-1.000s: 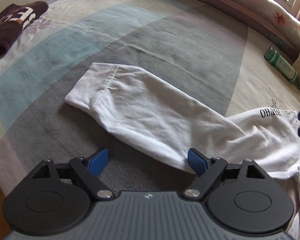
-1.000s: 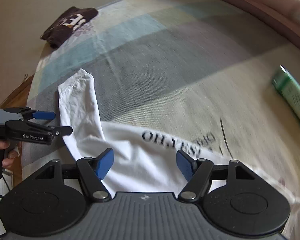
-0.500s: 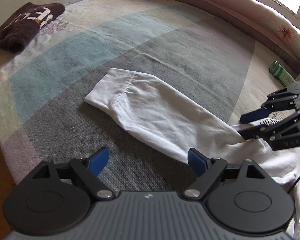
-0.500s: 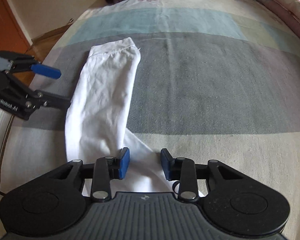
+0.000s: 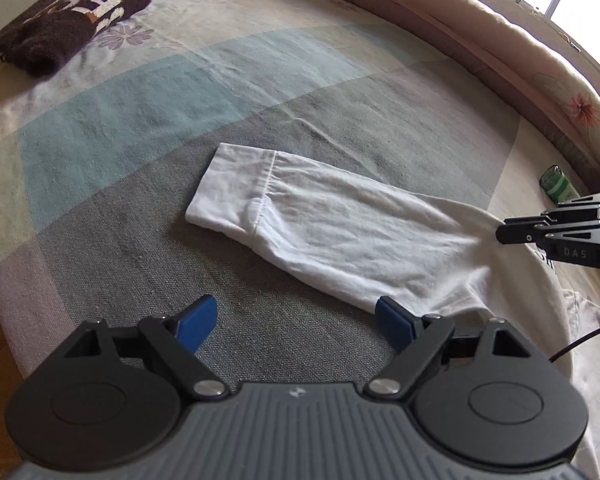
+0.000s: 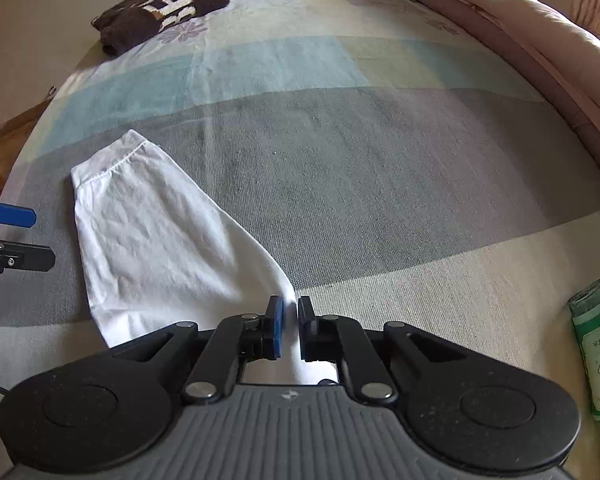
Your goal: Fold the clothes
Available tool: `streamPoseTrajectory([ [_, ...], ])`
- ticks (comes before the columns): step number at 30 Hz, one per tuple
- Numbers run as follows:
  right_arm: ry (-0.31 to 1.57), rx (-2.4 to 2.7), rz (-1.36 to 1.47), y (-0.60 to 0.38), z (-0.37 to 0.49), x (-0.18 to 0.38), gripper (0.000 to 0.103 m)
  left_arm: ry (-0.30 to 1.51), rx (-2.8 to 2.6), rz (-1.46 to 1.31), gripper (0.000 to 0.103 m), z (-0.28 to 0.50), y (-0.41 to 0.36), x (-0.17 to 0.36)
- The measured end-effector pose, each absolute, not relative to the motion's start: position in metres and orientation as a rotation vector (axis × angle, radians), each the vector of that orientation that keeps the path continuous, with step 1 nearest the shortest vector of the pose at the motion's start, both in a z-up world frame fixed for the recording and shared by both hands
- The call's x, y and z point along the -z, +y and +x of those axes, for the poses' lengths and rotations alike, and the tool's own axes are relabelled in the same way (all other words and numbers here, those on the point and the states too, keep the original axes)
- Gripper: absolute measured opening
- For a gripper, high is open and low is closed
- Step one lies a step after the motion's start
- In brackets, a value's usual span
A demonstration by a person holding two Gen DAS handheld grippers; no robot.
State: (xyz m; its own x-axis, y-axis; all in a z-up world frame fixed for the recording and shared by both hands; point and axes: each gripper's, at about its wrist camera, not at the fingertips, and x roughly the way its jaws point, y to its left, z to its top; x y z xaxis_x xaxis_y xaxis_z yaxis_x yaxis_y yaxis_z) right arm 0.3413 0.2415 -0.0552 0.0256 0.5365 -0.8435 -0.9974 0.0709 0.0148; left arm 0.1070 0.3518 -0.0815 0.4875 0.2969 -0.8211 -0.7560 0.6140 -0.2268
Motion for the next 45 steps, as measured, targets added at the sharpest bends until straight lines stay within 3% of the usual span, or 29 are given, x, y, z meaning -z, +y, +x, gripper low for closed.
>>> streamPoseTrajectory([
  [1,0.804,-1.377,-0.719,0.24,0.34,0.052,0.015,0.824,-0.692,-0.643,0.086,0.108,0.353,0.082],
  [3,0.788,-1.391,-0.688,0.241,0.335,0.044,0.029,0.812,-0.687,-0.671,0.086,0.109,0.358,0.083],
  [9,0.829,-1.382,-0.609,0.229,0.33,0.036,0.041,0.789,-0.705,-0.65,0.084,0.123,0.375,0.085],
  [16,0.901,-1.26,-0.622,0.172,0.349,0.046,0.042,0.853,-0.794,-0.698,0.083,0.123,0.392,0.1],
  [21,0.871,-1.164,-0.655,0.147,0.401,0.042,0.042,0.925,-0.789,-0.565,0.084,0.134,0.385,0.103],
  [28,0.959,-1.276,-0.822,0.123,0.439,0.068,0.043,0.953,-0.781,-0.549,0.085,0.138,0.387,0.103],
  [32,0.994,-1.36,-0.872,0.125,0.439,0.083,0.042,0.963,-0.774,-0.541,0.086,0.14,0.387,0.102],
  [34,0.987,-1.379,-0.882,0.126,0.435,0.082,0.027,0.967,-0.776,-0.541,0.085,0.14,0.387,0.102],
  [35,0.972,-1.369,-0.891,0.125,0.434,0.081,0.012,0.969,-0.779,-0.541,0.085,0.141,0.387,0.101],
  [38,0.939,-1.298,-0.85,0.122,0.441,0.074,0.01,0.966,-0.773,-0.562,0.085,0.141,0.386,0.097],
  [39,0.92,-1.257,-0.826,0.121,0.445,0.071,0.003,0.961,-0.767,-0.57,0.085,0.141,0.385,0.096],
  [42,0.925,-1.102,-0.72,0.117,0.466,0.069,0.004,0.957,-0.753,-0.586,0.085,0.142,0.381,0.092],
  [45,0.947,-1.131,-0.655,0.115,0.466,0.061,0.011,0.944,-0.732,-0.649,0.084,0.141,0.379,0.09],
])
